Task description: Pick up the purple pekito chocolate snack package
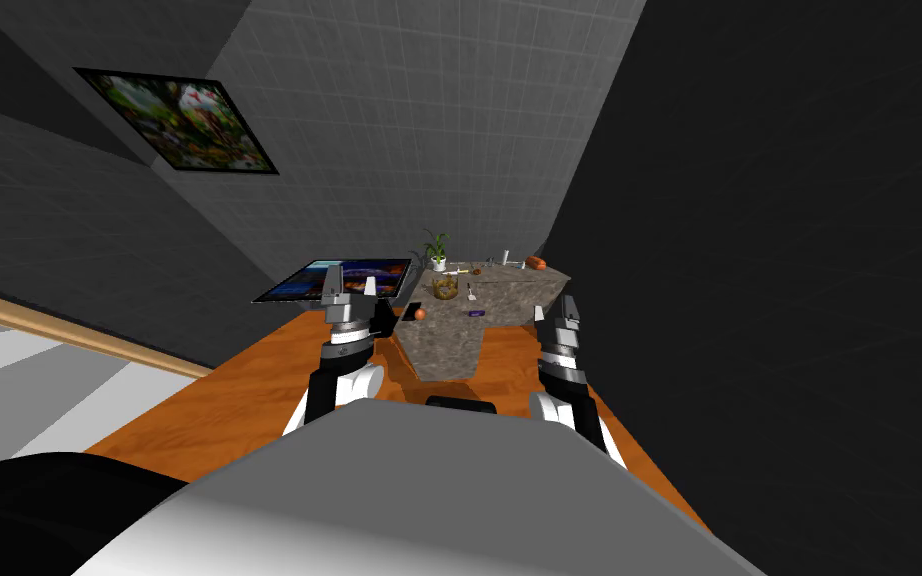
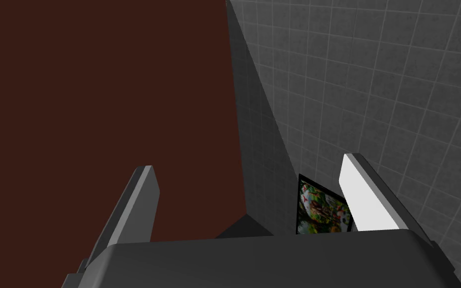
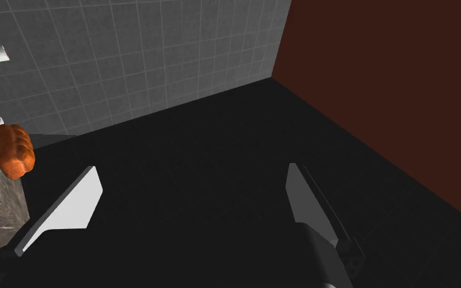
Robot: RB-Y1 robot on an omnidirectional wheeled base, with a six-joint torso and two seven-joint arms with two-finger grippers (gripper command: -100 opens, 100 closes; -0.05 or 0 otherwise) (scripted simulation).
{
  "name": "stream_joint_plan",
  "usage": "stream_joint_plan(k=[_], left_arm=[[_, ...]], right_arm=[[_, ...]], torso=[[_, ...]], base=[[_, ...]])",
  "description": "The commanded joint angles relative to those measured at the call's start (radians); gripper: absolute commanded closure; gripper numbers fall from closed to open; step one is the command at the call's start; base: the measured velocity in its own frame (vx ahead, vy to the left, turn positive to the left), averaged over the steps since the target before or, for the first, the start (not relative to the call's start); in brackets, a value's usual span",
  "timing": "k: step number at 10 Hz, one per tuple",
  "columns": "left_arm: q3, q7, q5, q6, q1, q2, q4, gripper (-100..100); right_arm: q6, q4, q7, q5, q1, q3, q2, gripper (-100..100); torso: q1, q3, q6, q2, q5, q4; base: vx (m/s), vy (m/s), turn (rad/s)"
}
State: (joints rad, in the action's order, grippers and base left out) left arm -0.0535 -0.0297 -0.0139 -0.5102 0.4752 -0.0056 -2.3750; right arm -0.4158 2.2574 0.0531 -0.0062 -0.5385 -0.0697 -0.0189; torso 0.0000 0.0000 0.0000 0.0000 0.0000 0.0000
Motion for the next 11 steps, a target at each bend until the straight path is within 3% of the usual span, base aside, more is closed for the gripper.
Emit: stream_joint_plan(k=[1,4,7,8,10,11], left_arm=[[0.0,0.0,0.0,0.0,0.0,0.0,0.0,0],[0.0,0.0,0.0,0.0,0.0,0.0,0.0,0],[0.0,0.0,0.0,0.0,0.0,0.0,0.0,0],[0.0,0.0,0.0,0.0,0.0,0.0,0.0,0],[0.0,0.0,0.0,0.0,0.0,0.0,0.0,0],[0.0,0.0,0.0,0.0,0.0,0.0,0.0,0]], right_arm=[[0.001,-0.004,0.004,0.006,-0.013,0.013,0.036,-100],[0.005,-0.02,0.016,0.031,-0.067,0.059,0.126,-100],[0.013,-0.049,0.034,0.073,-0.154,0.13,0.216,-100],[0.013,-0.049,0.034,0.073,-0.157,0.13,0.224,-100],[0.02,-0.073,0.046,0.111,-0.22,0.185,0.286,-100],[0.02,-0.073,0.046,0.111,-0.234,0.185,0.293,-100]], torso=[[0.0,0.0,0.0,0.0,0.0,0.0],[-0.004,0.0,0.0,0.001,-0.001,0.0],[-0.009,0.0,0.0,0.0,-0.002,0.0],[-0.009,0.0,0.0,-0.001,-0.002,0.0],[-0.005,0.0,0.0,0.0,-0.001,0.0],[-0.006,0.0,0.0,0.001,-0.001,0.0]], base=[[0.0,-0.018,0.041],[-0.001,-0.059,0.083],[0.009,-0.116,0.155],[-0.002,-0.07,0.059],[-0.008,-0.077,0.192],[0.0,-0.075,0.072]])
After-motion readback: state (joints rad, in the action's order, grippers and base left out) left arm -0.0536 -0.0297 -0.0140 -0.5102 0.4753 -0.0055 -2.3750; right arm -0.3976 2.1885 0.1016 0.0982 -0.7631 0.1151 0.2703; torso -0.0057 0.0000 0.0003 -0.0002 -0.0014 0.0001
